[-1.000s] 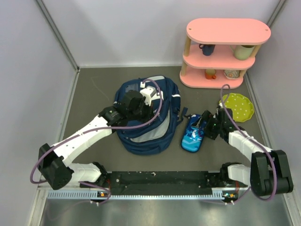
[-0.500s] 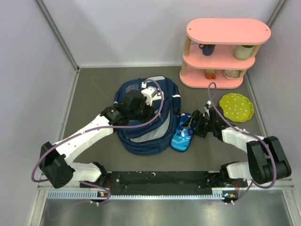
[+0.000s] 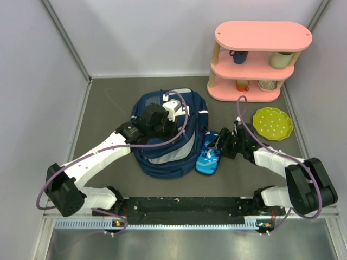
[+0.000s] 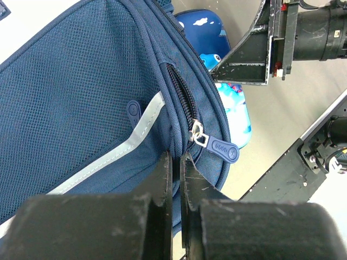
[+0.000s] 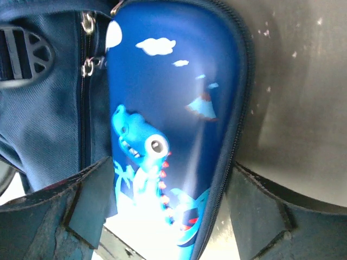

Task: Pack the student bag
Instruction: Pick up the stationery from the center of the board.

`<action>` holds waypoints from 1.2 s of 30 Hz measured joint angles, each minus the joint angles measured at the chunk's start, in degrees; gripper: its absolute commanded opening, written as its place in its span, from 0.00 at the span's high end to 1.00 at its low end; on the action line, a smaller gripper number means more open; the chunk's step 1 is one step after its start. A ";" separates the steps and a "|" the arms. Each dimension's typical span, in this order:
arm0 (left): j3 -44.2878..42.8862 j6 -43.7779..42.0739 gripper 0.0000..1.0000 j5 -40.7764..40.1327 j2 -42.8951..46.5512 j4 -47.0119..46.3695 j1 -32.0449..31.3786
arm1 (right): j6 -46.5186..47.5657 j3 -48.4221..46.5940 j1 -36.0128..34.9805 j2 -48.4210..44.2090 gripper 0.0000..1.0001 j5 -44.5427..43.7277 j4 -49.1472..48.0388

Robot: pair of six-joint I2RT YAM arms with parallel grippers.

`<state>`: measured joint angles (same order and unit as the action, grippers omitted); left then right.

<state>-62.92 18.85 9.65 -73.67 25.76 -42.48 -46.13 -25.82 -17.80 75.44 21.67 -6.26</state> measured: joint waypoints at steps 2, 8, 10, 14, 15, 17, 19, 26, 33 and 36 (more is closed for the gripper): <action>0.00 0.13 1.00 0.02 0.00 0.00 0.00 | 0.31 -1.25 -1.16 -1.79 0.12 -3.41 4.94; 0.00 0.50 1.00 0.15 0.00 -0.02 0.02 | 0.48 -2.51 -2.03 -4.94 0.10 -12.39 12.96; 0.00 0.50 1.00 0.17 0.00 -0.02 0.02 | -0.24 -1.20 -2.05 -5.73 0.11 -12.46 11.37; 0.00 0.52 1.00 0.22 0.00 -0.04 0.02 | -1.90 1.11 -2.54 -5.62 0.17 -11.02 5.42; 0.00 0.50 1.00 0.22 0.00 -0.02 0.02 | -2.38 1.53 -2.97 -5.20 0.19 -10.40 3.82; 0.00 0.52 1.00 0.24 0.00 -0.02 0.02 | -3.56 2.43 -3.87 -3.96 0.24 -8.92 0.13; 0.00 0.52 1.00 0.24 0.00 -0.02 0.04 | -4.59 2.78 -4.28 -2.71 0.32 -8.37 -2.40; 0.00 0.50 1.00 0.15 0.00 0.31 0.17 | -6.21 3.32 -5.73 -1.79 0.67 -10.29 -4.15; 0.00 0.52 1.00 -0.02 0.00 0.63 0.35 | -4.94 1.62 -6.51 -8.94 0.43 -12.22 2.71; 0.00 0.57 1.00 0.07 -0.02 0.57 0.35 | -3.98 0.44 -6.93 -9.66 0.39 -11.43 4.11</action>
<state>-62.92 19.42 9.72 -73.69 26.33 -42.13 -50.11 -25.39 -24.73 65.78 10.24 -2.15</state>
